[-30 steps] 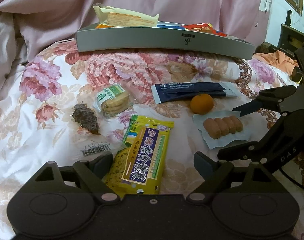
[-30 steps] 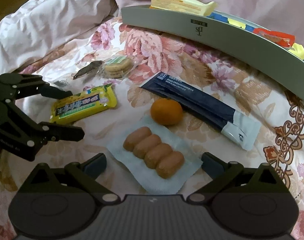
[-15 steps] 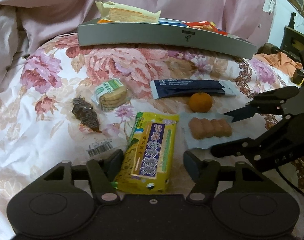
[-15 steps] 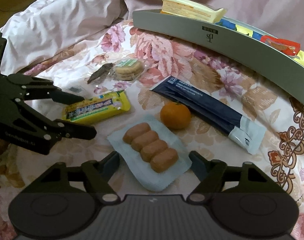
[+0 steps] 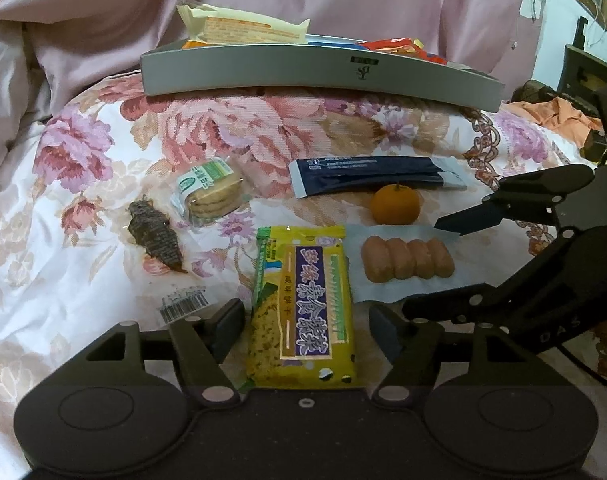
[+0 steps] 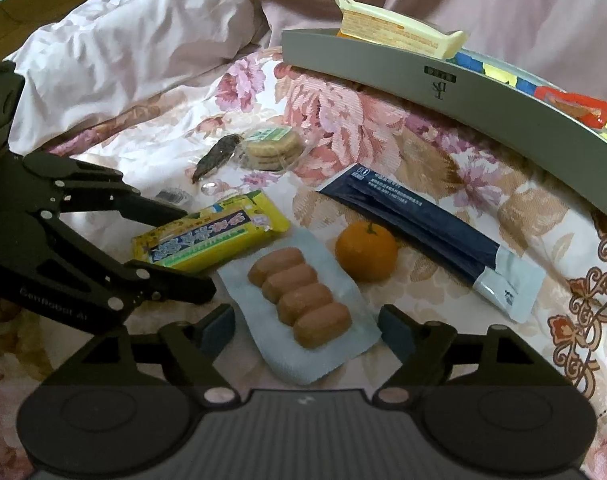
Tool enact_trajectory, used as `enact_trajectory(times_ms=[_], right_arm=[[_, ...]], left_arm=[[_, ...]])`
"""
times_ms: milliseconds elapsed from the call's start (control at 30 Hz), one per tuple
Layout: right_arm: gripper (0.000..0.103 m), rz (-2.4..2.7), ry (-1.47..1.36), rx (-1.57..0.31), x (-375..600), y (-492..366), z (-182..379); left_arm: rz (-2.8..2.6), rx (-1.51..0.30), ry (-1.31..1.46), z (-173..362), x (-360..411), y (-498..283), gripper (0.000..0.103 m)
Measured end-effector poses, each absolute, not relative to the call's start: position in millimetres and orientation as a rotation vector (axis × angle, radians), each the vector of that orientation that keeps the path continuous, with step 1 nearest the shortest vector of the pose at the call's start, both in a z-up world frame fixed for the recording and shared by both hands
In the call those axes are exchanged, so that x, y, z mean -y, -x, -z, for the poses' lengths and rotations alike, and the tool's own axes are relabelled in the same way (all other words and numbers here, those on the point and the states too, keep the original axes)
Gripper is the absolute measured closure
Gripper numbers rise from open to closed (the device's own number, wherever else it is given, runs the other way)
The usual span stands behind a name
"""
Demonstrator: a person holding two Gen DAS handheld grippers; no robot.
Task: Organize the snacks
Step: 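Close the left tool on the yellow biscuit pack while the right tool grasps the sausage tray, then lift the biscuit pack with the left tool while the right tool carries the sausage tray over the box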
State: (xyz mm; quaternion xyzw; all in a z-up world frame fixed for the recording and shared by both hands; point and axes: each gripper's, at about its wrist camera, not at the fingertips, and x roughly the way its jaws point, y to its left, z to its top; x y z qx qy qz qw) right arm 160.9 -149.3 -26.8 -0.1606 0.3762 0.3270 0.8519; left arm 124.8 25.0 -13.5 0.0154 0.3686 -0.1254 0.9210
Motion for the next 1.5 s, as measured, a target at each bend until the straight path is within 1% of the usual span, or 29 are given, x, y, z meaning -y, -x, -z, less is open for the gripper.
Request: enact_trajectory(times_ms=[100,233,300,333,400,433,500,533,600,733,767,800,833,867,933,967,1000,1033,1133,1267,1500], right_arm=[[0.018,-0.676,0.331,-0.786,151,-162,27],[0.018,-0.674,0.334,-0.776,151,-162,29],[0.019,-0.674,0.338,-0.773,151,-161,29],[0.020,-0.676,0.336,-0.771,151,-160,29],[0.027,-0.688,0.340,-0.767,150,-159,29],[0.028,-0.693,0.345,-0.763,149,-158,29],[0.033,-0.702,0.356,-0.755,148,-157,29],[0.035,-0.705,0.358,-0.754,147,-156,29],[0.038,-0.710,0.359,-0.753,146,-155,29],[0.041,-0.714,0.395,-0.734,142,-151,29],[0.039,-0.715,0.400,-0.730,141,-150,29],[0.036,-0.717,0.398,-0.730,141,-150,30],[0.035,-0.719,0.386,-0.738,142,-152,30],[0.032,-0.717,0.368,-0.749,143,-154,31],[0.030,-0.721,0.348,-0.758,143,-156,31],[0.032,-0.721,0.350,-0.756,143,-156,32],[0.036,-0.719,0.358,-0.752,142,-156,32],[0.038,-0.719,0.369,-0.747,141,-155,32],[0.041,-0.716,0.400,-0.728,139,-151,32],[0.043,-0.703,0.489,-0.674,131,-139,31],[0.044,-0.663,0.774,-0.464,110,-105,40]], left_arm=[[0.247,-0.757,-0.039,13,-24,-127,0.029],[0.244,-0.752,-0.050,14,-23,-127,0.030],[0.242,-0.750,-0.058,14,-22,-126,0.035],[0.241,-0.749,-0.062,15,-22,-125,0.039],[0.243,-0.746,-0.059,14,-23,-124,0.046],[0.241,-0.744,-0.055,14,-23,-124,0.050],[0.237,-0.742,-0.051,14,-23,-123,0.051],[0.234,-0.741,-0.051,14,-23,-123,0.052],[0.228,-0.741,-0.046,14,-23,-123,0.052],[0.223,-0.743,-0.035,13,-23,-123,0.051],[0.222,-0.745,-0.029,13,-24,-124,0.050],[0.220,-0.745,-0.024,14,-24,-124,0.050],[0.219,-0.746,-0.021,14,-24,-124,0.048],[0.219,-0.746,-0.022,14,-24,-124,0.048],[0.217,-0.745,-0.027,14,-24,-124,0.049],[0.215,-0.745,-0.031,15,-23,-124,0.051],[0.212,-0.745,-0.037,14,-22,-123,0.052],[0.211,-0.743,-0.040,14,-21,-123,0.052],[0.202,-0.752,-0.035,12,-20,-122,0.053],[0.168,-0.734,-0.016,11,-17,-119,0.053],[0.059,-0.675,0.071,5,-20,-102,0.053]])
